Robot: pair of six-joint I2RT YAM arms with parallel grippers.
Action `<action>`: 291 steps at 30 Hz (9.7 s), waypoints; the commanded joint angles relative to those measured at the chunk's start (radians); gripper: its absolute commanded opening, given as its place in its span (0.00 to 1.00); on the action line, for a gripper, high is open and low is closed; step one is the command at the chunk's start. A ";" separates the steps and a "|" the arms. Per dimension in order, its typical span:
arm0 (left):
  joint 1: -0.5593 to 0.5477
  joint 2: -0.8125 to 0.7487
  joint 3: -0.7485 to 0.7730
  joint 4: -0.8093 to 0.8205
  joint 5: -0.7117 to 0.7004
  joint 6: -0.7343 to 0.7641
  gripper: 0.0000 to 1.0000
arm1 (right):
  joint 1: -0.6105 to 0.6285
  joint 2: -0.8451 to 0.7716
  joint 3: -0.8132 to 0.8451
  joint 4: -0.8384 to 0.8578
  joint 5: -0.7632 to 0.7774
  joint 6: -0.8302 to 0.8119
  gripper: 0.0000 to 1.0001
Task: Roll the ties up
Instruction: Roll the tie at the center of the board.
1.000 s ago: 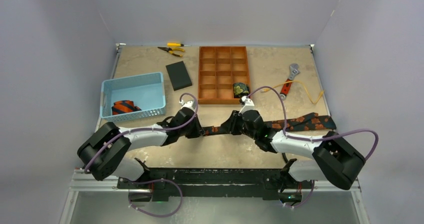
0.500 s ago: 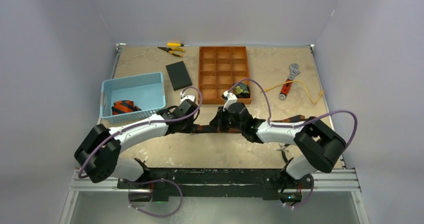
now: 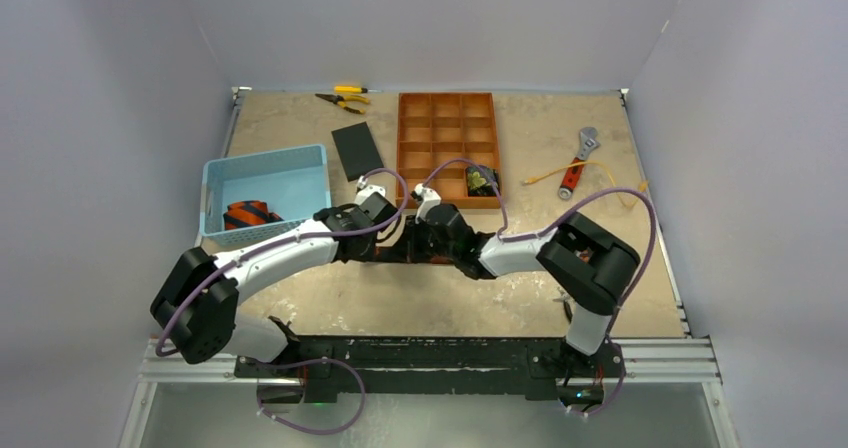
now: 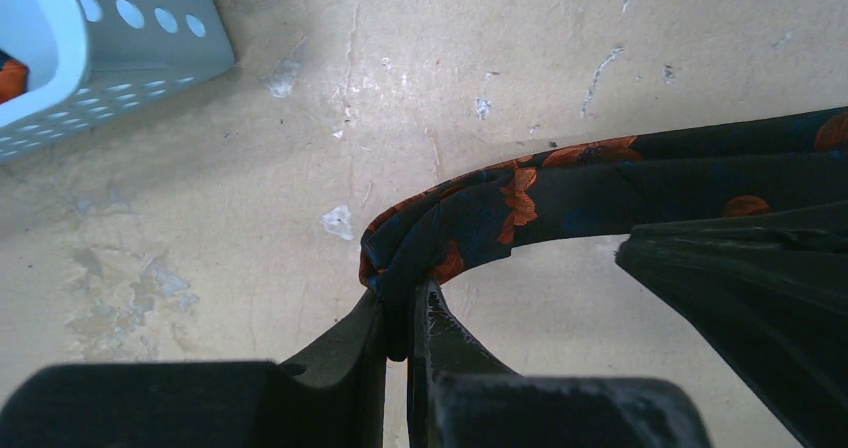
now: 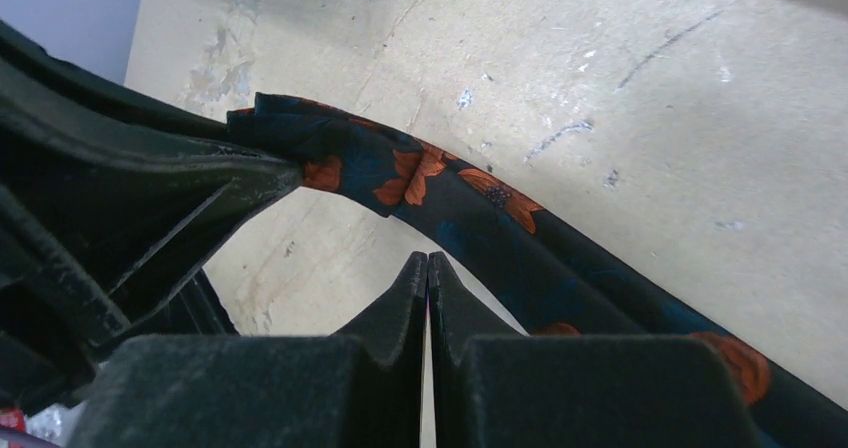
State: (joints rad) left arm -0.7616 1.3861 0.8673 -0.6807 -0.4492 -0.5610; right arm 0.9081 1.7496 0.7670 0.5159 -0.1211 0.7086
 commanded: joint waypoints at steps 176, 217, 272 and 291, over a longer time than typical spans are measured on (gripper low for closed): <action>0.298 -0.352 -0.386 0.493 0.371 -0.232 0.63 | -0.006 0.032 0.245 -0.321 0.067 0.000 0.68; 0.298 -0.366 -0.458 0.577 0.424 -0.256 0.61 | -0.116 0.127 0.185 -0.113 -0.273 0.097 0.13; 0.521 0.041 -0.221 0.451 0.936 0.073 0.46 | -0.174 0.305 0.069 0.233 -0.417 0.207 0.11; 0.440 0.039 -0.239 0.557 0.837 -0.007 0.47 | -0.175 0.309 0.069 0.243 -0.410 0.203 0.10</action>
State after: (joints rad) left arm -0.3111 1.4311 0.6243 -0.1772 0.4107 -0.5488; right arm 0.7391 2.0434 0.8482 0.7490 -0.5423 0.9344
